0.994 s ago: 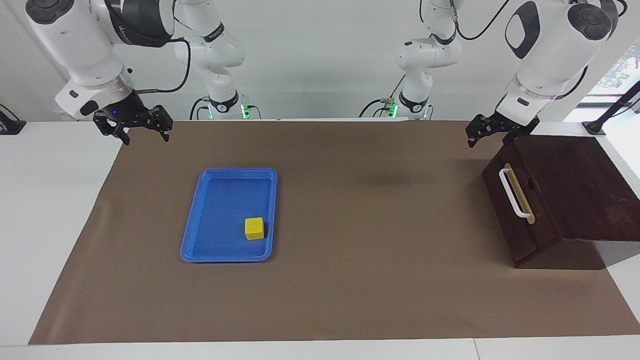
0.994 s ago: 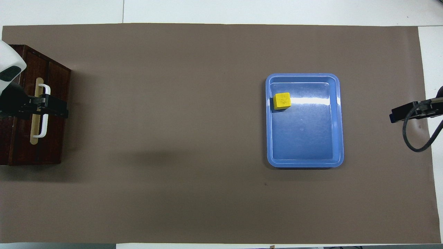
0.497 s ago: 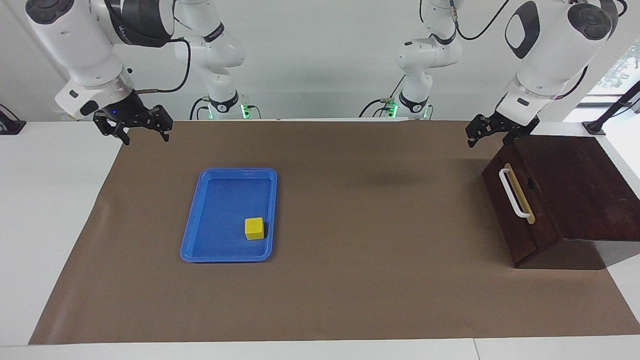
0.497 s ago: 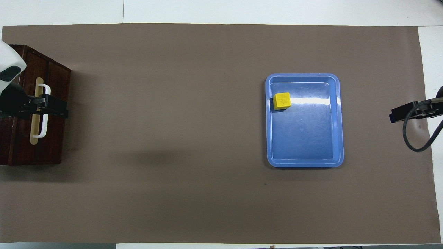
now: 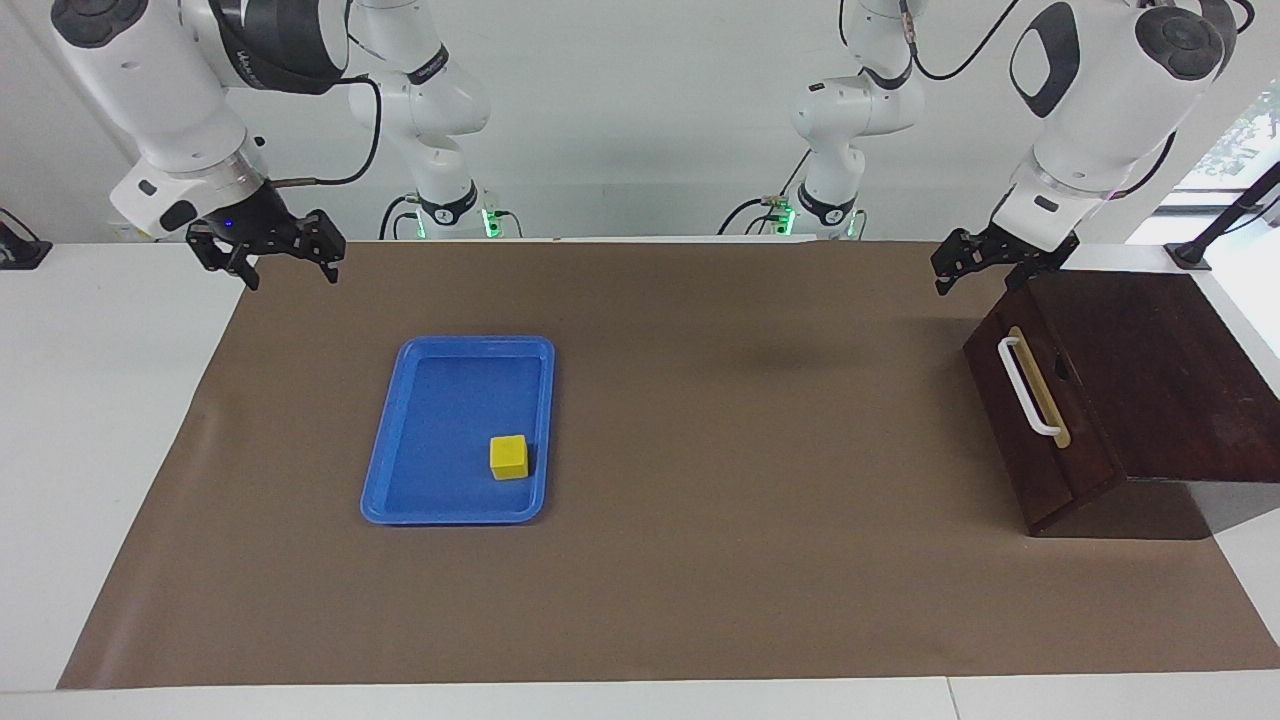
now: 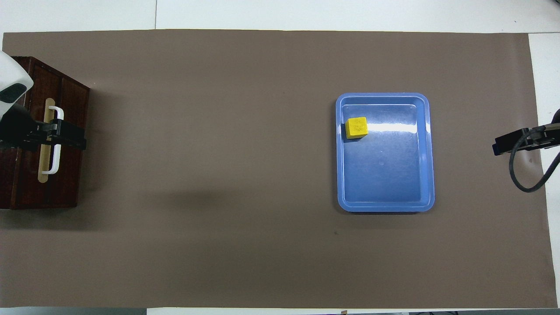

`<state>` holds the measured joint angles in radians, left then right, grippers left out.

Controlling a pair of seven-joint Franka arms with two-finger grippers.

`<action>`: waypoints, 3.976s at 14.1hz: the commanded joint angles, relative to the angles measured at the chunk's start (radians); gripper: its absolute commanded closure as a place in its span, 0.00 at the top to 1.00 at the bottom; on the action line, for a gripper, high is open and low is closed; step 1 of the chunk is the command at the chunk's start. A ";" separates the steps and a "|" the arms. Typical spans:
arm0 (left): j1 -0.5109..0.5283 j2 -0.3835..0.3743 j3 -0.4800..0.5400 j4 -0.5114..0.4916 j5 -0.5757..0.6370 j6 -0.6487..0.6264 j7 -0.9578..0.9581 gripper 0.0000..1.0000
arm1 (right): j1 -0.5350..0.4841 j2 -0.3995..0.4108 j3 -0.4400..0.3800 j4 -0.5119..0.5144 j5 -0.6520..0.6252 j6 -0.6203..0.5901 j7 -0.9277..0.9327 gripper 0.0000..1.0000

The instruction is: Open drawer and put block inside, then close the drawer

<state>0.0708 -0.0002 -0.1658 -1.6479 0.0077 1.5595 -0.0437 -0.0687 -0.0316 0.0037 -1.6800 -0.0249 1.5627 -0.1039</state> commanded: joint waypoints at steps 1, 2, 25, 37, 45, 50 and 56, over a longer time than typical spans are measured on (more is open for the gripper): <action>0.003 -0.027 0.003 -0.023 -0.012 0.001 0.005 1.00 | -0.014 -0.024 0.013 -0.049 0.061 -0.010 0.201 1.00; 0.003 -0.027 0.003 -0.023 -0.012 0.001 0.005 1.00 | -0.014 -0.015 0.013 -0.053 0.092 -0.009 0.287 1.00; 0.003 -0.027 0.003 -0.023 -0.011 0.001 0.005 1.00 | 0.079 0.578 0.012 0.056 0.867 0.373 1.184 1.00; 0.003 -0.027 0.003 -0.023 -0.011 0.001 0.005 1.00 | 0.082 0.602 0.010 0.020 0.858 0.392 1.145 1.00; -0.013 -0.026 -0.006 -0.018 -0.011 0.014 0.002 1.00 | 0.084 0.601 0.009 0.008 0.852 0.392 1.147 0.86; -0.065 -0.081 -0.006 -0.157 0.035 0.147 -0.025 1.00 | 0.079 0.599 0.009 0.006 0.827 0.384 1.147 0.90; -0.109 -0.046 -0.008 -0.202 0.190 0.206 -0.022 1.00 | 0.073 0.599 0.009 0.006 0.815 0.378 1.144 0.93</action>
<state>-0.0013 -0.0401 -0.1831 -1.8015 0.1218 1.7206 -0.0570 0.0150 0.5724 0.0051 -1.6640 0.8129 1.9352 1.0534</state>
